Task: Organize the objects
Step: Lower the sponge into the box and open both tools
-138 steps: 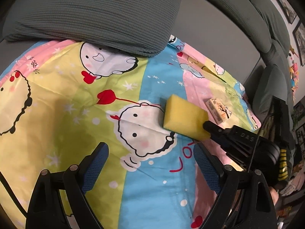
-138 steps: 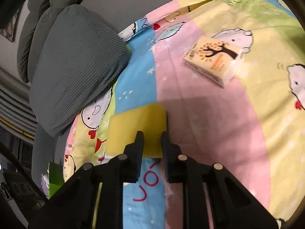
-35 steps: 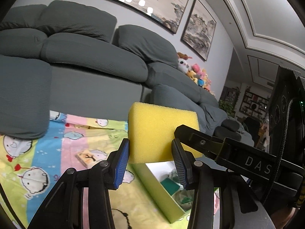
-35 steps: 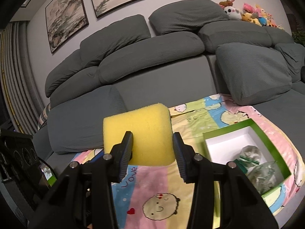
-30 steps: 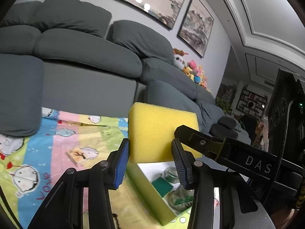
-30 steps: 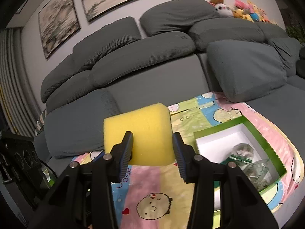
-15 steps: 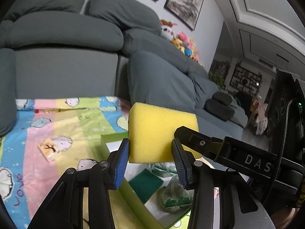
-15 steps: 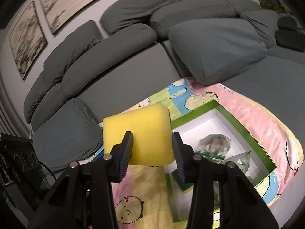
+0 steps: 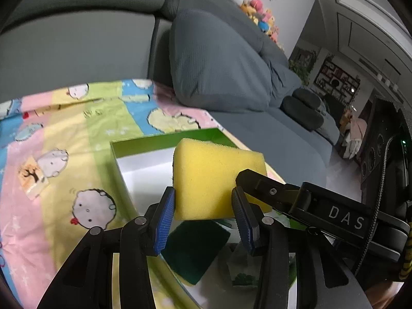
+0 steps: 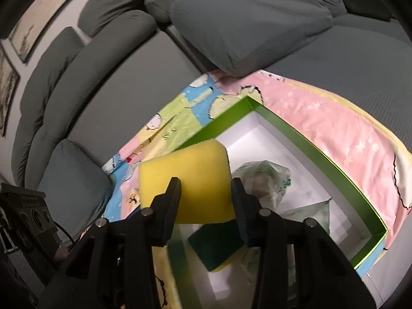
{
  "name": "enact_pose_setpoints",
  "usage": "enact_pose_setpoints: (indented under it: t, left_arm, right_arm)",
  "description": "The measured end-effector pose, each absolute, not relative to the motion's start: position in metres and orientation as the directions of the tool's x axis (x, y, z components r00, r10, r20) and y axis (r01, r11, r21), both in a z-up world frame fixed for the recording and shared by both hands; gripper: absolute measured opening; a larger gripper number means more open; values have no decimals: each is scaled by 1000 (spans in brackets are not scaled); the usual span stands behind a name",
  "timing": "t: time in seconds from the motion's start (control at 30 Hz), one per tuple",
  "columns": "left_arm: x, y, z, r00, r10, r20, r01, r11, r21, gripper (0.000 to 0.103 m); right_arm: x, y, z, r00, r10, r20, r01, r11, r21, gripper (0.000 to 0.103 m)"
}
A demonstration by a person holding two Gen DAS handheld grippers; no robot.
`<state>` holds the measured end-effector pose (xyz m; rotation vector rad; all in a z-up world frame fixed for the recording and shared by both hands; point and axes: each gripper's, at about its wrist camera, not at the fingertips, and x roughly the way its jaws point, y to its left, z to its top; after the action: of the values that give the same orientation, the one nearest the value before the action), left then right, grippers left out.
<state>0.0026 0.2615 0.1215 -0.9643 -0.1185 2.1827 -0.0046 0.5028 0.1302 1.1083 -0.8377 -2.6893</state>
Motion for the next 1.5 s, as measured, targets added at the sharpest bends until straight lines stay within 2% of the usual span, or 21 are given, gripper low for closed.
enact_pose_setpoints:
  t: [0.67,0.87,1.17,1.33,1.5]
  left_arm:
    - [-37,284,92,-339,673,-657,-520,-716,-465,46]
    - [-37,289,92,-365,637,-679,-512,-747,-425,46]
    - [-34,287,94,-387,617,-685,-508,-763,-400,46]
    - [-23,280,109,-426,598,-679,-533,-772,-346,46]
    - [-7,262,131,-476,601,-642,-551,-773,-316,63]
  right_arm:
    - [-39,517,107,-714,-222,-664,-235,-818,526,35]
    - [-43,521,101,-708,-212,-674,-263,-806,530,32]
    - [-40,525,100,-709,-187,-680,-283,-808,517,36]
    - [-35,524,108,-728,-182,-661,-271,-810,520,36]
    - [-22,524,120,-763,-191,-618,-239,-804,544,41]
